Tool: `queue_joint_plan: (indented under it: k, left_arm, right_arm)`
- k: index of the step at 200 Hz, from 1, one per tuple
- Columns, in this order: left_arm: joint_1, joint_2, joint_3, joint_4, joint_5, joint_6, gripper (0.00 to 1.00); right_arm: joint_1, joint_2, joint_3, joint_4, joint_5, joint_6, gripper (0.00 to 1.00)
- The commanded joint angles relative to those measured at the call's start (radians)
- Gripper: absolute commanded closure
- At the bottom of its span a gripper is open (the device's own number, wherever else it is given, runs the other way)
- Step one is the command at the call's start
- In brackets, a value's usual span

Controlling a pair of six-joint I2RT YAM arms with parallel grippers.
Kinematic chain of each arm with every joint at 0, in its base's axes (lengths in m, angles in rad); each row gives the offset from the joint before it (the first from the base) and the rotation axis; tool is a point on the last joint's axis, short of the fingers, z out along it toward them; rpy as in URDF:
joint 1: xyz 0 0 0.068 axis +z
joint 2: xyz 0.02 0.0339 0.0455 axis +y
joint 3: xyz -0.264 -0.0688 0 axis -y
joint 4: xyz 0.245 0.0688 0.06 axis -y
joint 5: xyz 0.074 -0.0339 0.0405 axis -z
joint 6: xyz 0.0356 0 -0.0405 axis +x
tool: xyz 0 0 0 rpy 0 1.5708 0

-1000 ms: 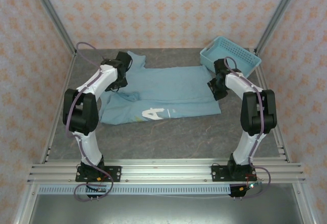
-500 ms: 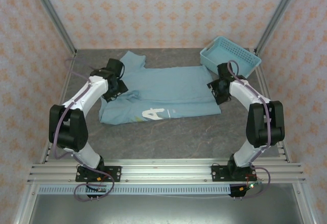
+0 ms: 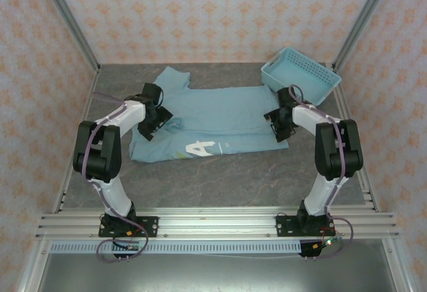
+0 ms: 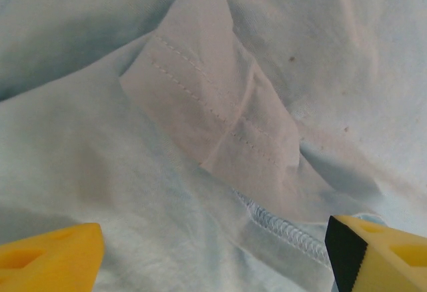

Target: Fold and stack the t-shirts

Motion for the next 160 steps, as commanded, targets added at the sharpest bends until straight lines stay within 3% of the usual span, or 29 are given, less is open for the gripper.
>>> queue_joint_plan:
  k: [1,25,114,160]
  left_arm:
    - [0.005,0.028,0.057,0.023,-0.008,-0.026,0.13]
    - [0.014,0.064,0.103,0.014,-0.015,-0.012,0.13]
    - [0.043,0.254,0.368,-0.034,0.017,0.069,0.20]
    - [0.045,0.150,0.324,0.096,0.014,0.094,0.21]
  right_arm:
    - [-0.001,0.020,0.058,0.016,0.015,0.026,0.28]
    - [-0.001,0.040,0.102,0.010,0.018,0.039,0.35]
    - [-0.016,0.145,0.260,-0.026,0.028,0.058,0.44]
    - [-0.027,0.197,0.351,-0.054,0.032,0.047,0.48]
